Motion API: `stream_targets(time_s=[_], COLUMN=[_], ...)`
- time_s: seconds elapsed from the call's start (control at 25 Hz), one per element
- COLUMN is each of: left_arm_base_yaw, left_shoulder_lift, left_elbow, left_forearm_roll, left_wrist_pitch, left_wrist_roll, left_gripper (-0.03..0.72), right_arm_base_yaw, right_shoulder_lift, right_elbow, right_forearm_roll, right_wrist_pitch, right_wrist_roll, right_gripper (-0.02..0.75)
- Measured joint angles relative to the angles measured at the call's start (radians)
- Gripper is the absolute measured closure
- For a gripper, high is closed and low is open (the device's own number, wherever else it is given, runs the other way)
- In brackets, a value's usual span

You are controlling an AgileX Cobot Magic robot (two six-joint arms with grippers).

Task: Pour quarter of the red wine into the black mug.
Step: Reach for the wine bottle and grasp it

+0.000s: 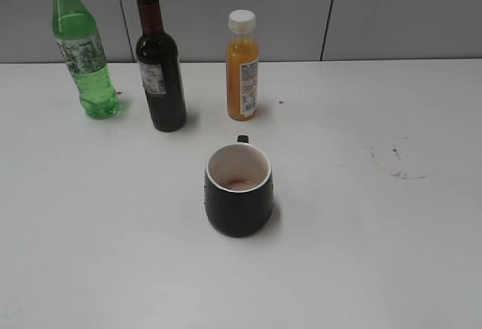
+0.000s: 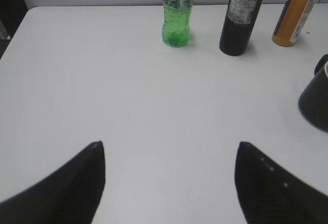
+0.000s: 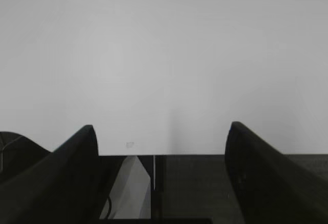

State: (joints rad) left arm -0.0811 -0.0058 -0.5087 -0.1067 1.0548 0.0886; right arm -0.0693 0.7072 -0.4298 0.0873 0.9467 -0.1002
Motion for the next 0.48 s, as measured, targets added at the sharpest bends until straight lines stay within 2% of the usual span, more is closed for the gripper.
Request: stream_targets(time_s=[0.48], left_arm_base_yaw=[0.0], left_shoulder_lift=[0.0], left_elbow=[0.0], left_forearm_roll=[0.0], left_wrist_pitch=[0.0], left_wrist_roll=[0.001], left_gripper=[0.099], right_arm_base_yaw=[0.0], right_shoulder_lift=[-0.429], right_elbow=[0.005], right_forearm_roll=[0.002], right_wrist_pitch=[-0.001], right_wrist_roll=[-0.002], right_gripper=[0.153])
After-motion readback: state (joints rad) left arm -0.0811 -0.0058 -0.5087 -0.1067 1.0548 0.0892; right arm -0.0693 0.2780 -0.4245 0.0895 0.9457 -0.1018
